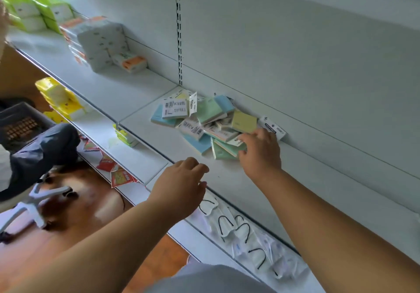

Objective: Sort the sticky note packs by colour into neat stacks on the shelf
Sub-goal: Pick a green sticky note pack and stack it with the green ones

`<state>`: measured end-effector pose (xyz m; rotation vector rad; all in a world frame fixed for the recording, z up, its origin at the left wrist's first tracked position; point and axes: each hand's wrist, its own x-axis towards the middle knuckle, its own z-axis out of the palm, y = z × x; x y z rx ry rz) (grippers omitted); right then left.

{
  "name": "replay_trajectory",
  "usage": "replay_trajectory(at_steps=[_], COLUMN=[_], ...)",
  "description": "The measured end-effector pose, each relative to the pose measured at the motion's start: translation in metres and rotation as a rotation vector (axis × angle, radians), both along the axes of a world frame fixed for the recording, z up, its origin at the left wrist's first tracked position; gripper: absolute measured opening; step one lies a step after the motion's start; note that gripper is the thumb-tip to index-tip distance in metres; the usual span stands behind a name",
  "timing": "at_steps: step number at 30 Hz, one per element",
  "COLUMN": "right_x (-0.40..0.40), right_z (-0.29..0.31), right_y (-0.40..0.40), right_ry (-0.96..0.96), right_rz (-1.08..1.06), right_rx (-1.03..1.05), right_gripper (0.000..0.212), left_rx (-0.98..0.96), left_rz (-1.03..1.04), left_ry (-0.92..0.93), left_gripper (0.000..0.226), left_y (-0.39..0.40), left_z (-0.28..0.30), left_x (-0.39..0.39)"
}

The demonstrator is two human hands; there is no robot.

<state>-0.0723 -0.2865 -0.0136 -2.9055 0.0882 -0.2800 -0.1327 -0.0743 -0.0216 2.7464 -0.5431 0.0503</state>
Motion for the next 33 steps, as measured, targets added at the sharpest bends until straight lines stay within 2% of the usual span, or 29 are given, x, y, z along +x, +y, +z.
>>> replay_trajectory(at_steps=[4,8,11,13,17,18,20,22,24,25,29,31,33], right_x=[0.022,0.024,0.021,0.018,0.008,0.004,-0.004,-0.018,-0.037,-0.049,-0.097,-0.117,-0.138], right_z=[0.005,0.024,0.04,0.047,0.056,0.056,0.052,0.044,0.037,0.035,0.043,0.047,0.046], right_y=[0.002,0.011,0.023,0.032,0.049,0.052,0.056,0.06,0.064,0.065,0.049,0.036,0.021], right_ry=[-0.128,-0.262,-0.256,-0.24,-0.297,-0.331,-0.372,-0.307,-0.216,-0.202,-0.269,-0.302,-0.329], right_rz=[0.067,0.184,0.189,0.132,0.007,-0.046,-0.204,-0.364,-0.444,-0.468,-0.587,-0.64,-0.697], right_rx=[0.081,0.269,0.446,0.507,0.583,0.587,0.633,0.802,1.005,1.044,0.872,0.776,0.678], right_gripper=[0.012,0.005,0.005,0.01,0.01,0.009,0.011,0.015,0.012,0.009,0.012,0.014,0.012], left_rx=[-0.011,-0.228,-0.387,-0.436,-0.392,-0.421,-0.618,-0.794,-0.833,-0.82,-0.74,-0.72,-0.696], left_rz=[0.003,0.063,0.044,-0.013,-0.064,-0.067,-0.086,-0.126,-0.184,-0.217,-0.317,-0.343,-0.365], left_ry=[0.023,0.044,0.071,0.142,0.229,0.273,0.475,0.649,0.75,0.79,0.854,0.792,0.682], left_gripper=[0.039,0.053,0.063,0.058,0.004,0.009,0.007,0.006,0.008,0.008,0.008,0.009,0.02], left_y=[0.004,0.011,0.019,0.021,0.02,0.021,0.025,0.026,0.022,0.018,-0.002,-0.019,-0.04], left_z=[-0.001,-0.002,0.004,0.009,0.017,0.016,0.015,0.014,0.011,0.01,0.006,0.005,0.005], left_x=[0.036,0.063,0.09,0.105,0.118,0.119,0.114,0.106,0.096,0.09,0.061,0.046,0.028])
